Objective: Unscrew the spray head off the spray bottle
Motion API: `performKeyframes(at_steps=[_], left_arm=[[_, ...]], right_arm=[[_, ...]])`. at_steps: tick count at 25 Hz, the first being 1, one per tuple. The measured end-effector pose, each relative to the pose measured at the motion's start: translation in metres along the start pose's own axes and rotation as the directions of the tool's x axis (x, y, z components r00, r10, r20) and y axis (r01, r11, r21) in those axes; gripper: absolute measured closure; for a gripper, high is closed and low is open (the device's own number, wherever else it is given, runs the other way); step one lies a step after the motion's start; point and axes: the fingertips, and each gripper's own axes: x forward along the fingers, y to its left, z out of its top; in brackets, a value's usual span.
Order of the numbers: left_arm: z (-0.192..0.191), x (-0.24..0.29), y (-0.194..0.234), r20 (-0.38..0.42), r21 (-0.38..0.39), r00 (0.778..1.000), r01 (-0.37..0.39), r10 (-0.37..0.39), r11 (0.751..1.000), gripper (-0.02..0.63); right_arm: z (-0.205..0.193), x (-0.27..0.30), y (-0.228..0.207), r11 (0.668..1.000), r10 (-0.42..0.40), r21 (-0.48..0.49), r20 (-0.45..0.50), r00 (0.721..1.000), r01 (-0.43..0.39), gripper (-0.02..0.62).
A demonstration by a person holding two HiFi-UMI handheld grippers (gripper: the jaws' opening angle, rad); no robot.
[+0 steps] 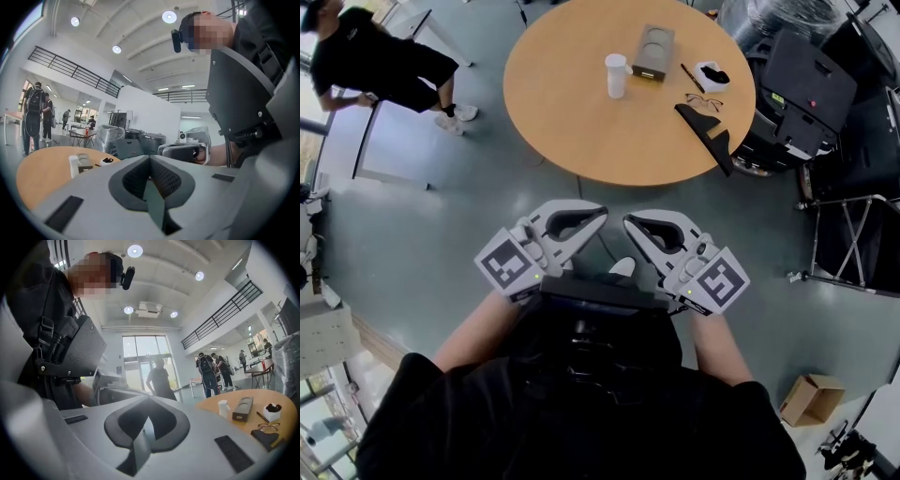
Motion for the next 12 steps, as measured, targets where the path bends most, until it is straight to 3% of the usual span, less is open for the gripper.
performKeyframes(at_steps=[6, 12], left_arm=[[-0.002, 0.011, 0.010, -0.019, -0.012, 1.000, -0.006, 0.006, 1.000, 0.591], [-0.002, 0.017, 0.036, -0.007, -0.020, 0.999, 0.042, -0.042, 0.999, 0.591]], right_arm=[[0.004, 0.001, -0.014, 1.000, -0.001, 0.000, 0.005, 1.000, 0.001, 0.595], [-0.002, 0.024, -0.027, 1.000, -0.020, -0.003, -0.023, 1.000, 0.020, 0.595]])
